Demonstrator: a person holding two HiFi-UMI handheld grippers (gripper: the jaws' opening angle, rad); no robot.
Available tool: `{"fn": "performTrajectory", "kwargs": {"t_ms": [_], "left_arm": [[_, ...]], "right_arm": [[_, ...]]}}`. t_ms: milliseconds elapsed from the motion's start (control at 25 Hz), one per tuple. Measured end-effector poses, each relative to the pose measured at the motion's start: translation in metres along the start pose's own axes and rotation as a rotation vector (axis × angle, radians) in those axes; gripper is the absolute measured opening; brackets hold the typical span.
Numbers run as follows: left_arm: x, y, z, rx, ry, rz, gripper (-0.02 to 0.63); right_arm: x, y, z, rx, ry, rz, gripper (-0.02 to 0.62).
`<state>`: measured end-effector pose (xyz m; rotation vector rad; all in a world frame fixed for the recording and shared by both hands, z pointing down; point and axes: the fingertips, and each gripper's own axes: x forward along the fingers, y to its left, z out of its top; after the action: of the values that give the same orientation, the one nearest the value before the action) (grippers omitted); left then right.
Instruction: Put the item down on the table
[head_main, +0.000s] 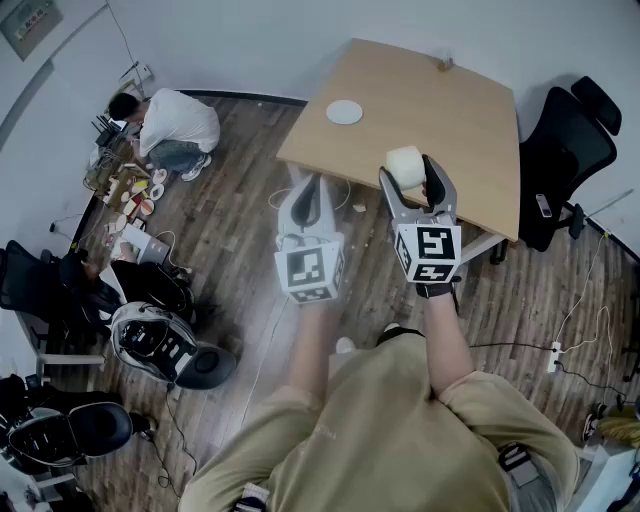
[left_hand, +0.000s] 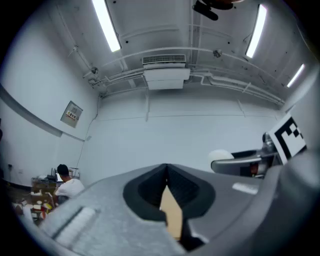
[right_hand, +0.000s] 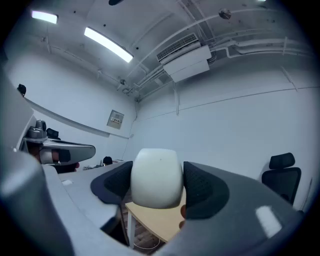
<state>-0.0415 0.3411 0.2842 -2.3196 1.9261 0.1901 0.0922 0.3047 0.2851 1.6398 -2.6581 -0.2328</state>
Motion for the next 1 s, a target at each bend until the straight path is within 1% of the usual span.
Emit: {"fn": "performTrajectory", "kwargs": {"t_ms": [160, 320, 440, 600, 760, 880, 1000], "left_arm": [[0.01, 0.002, -0.015, -0.012, 0.046, 0.005, 0.003], [0.026, -0.001, -0.029, 0.012, 0.064, 0.01, 0.003], [0.05, 0.007, -0.039, -0.014, 0.086, 0.031, 0.003], [0.094, 0.014, -0.041, -0.008, 0.104, 0.063, 0.003], [0.147, 0.001, -0.042, 0.028, 0.091, 0.074, 0.003], [0.18, -0.007, -0.045, 0.039, 0.08, 0.081, 0.003], [0.205, -0.01, -0.054, 0.044, 0.092, 0.105, 0.003]], "right_arm": [[0.01, -0.004, -0.004, 0.033, 0.006, 0.008, 0.324], [0.025, -0.017, -0.018, 0.065, 0.014, 0.005, 0.324], [0.05, -0.031, -0.022, 0.069, -0.003, 0.006, 0.324], [0.092, -0.064, -0.009, 0.075, -0.059, 0.016, 0.324], [0.135, -0.109, -0.006, 0.106, -0.099, 0.033, 0.324], [0.159, -0.132, -0.013, 0.128, -0.095, 0.05, 0.324], [0.181, -0.15, -0.026, 0.142, -0.077, 0.074, 0.324]]}}
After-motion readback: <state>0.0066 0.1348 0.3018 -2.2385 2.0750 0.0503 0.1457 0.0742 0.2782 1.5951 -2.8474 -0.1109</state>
